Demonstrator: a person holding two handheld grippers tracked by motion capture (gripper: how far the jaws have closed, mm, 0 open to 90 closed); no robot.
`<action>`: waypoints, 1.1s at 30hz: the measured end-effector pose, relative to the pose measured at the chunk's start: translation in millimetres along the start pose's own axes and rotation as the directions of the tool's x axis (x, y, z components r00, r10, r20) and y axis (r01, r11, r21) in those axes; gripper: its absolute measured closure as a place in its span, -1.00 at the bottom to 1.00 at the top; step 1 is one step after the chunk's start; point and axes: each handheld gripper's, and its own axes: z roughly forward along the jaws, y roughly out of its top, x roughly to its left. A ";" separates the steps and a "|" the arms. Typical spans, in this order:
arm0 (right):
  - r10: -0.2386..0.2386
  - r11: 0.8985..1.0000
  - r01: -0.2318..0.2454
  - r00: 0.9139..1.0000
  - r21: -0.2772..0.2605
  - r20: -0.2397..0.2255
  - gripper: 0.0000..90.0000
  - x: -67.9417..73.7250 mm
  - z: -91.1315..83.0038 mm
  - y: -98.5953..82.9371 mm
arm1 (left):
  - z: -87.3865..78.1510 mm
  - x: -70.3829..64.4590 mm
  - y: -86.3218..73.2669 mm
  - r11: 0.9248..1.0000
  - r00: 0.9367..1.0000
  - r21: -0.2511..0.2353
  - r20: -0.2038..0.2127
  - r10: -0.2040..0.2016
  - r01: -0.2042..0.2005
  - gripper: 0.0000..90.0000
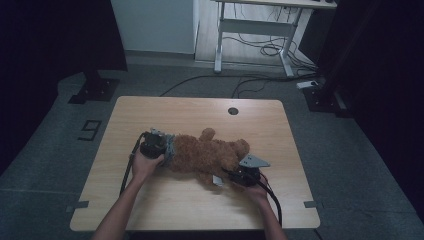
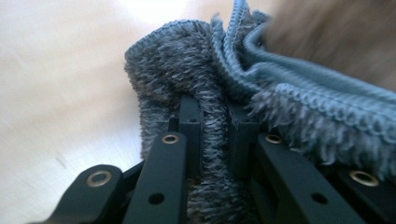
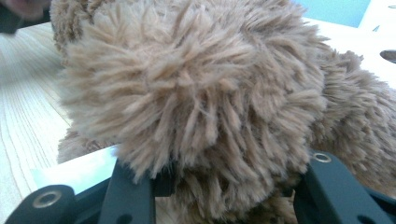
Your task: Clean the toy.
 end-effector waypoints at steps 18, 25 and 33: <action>-0.015 1.000 0.015 1.000 -0.018 0.003 0.23 -21.3 13.8 8.6 | -51.6 8.7 39.9 0.984 0.998 -0.177 0.062 -0.020 0.031 0.74; -0.036 0.999 0.036 0.999 -0.017 -0.002 0.23 -18.0 11.1 7.5 | -63.8 -19.2 78.5 0.965 0.985 -0.260 0.171 0.018 0.028 0.73; -0.041 0.999 0.041 0.999 -0.021 -0.011 0.23 -16.5 10.1 5.7 | -25.8 -49.6 89.7 0.991 0.987 -0.132 0.151 0.058 -0.038 0.72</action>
